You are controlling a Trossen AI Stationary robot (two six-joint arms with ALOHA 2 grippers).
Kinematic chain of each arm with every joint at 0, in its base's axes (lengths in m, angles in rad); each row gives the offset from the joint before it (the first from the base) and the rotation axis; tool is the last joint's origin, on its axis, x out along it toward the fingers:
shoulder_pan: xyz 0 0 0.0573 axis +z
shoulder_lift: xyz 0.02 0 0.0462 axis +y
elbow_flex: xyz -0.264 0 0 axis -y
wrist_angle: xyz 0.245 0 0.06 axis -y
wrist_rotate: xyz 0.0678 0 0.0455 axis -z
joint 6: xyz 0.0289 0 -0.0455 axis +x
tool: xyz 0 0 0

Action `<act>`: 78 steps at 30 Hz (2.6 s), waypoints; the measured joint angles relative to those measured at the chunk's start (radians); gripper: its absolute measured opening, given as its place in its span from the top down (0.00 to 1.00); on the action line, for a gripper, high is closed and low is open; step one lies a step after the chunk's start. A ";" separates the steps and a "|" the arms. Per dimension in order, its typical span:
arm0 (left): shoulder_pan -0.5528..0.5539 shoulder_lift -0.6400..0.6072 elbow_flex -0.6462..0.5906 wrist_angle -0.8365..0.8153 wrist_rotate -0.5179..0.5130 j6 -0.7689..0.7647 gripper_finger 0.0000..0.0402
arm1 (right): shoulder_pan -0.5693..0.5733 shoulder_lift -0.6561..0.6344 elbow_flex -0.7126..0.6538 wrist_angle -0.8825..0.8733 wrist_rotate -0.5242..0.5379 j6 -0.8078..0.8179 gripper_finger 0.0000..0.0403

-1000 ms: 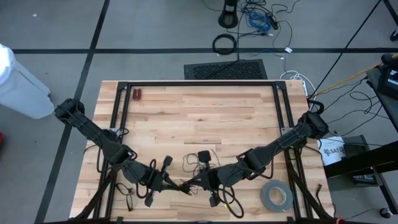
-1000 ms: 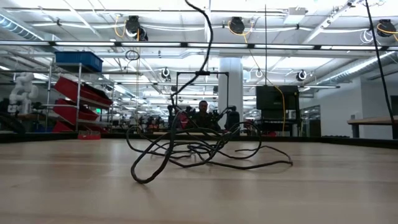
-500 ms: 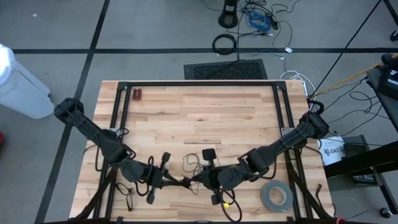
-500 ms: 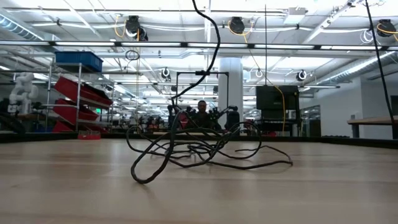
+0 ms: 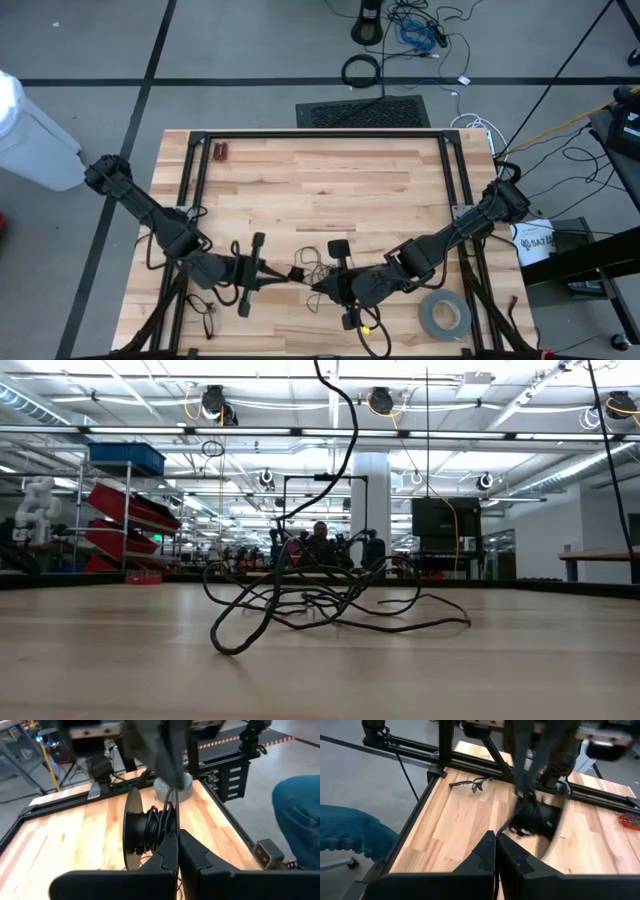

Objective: Coil cords
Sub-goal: Coil the black wire on the spool

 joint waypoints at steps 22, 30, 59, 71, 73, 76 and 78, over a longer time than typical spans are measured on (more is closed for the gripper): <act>-0.086 -0.006 0.018 0.143 -0.022 0.219 1.00 | -0.002 0.000 -0.042 -0.050 -0.119 0.016 0.92; -0.092 -0.030 0.018 0.146 -0.025 0.224 1.00 | -0.046 0.002 -0.238 0.162 -0.203 0.049 0.83; -0.160 -0.105 0.019 0.059 -0.026 0.248 1.00 | -0.120 0.006 -0.589 0.876 -0.276 0.103 0.64; -0.160 -0.105 0.019 0.056 -0.027 0.243 1.00 | -0.132 0.052 -0.589 0.935 -0.327 0.104 0.67; -0.160 -0.105 0.019 0.057 -0.027 0.245 1.00 | -0.137 0.052 -0.589 0.936 -0.350 0.105 0.70; -0.160 -0.105 0.019 0.057 -0.027 0.247 1.00 | -0.143 0.051 -0.589 0.930 -0.355 0.105 0.78; -0.160 -0.105 0.019 0.058 -0.027 0.242 1.00 | -0.146 0.051 -0.589 0.928 -0.354 0.105 0.85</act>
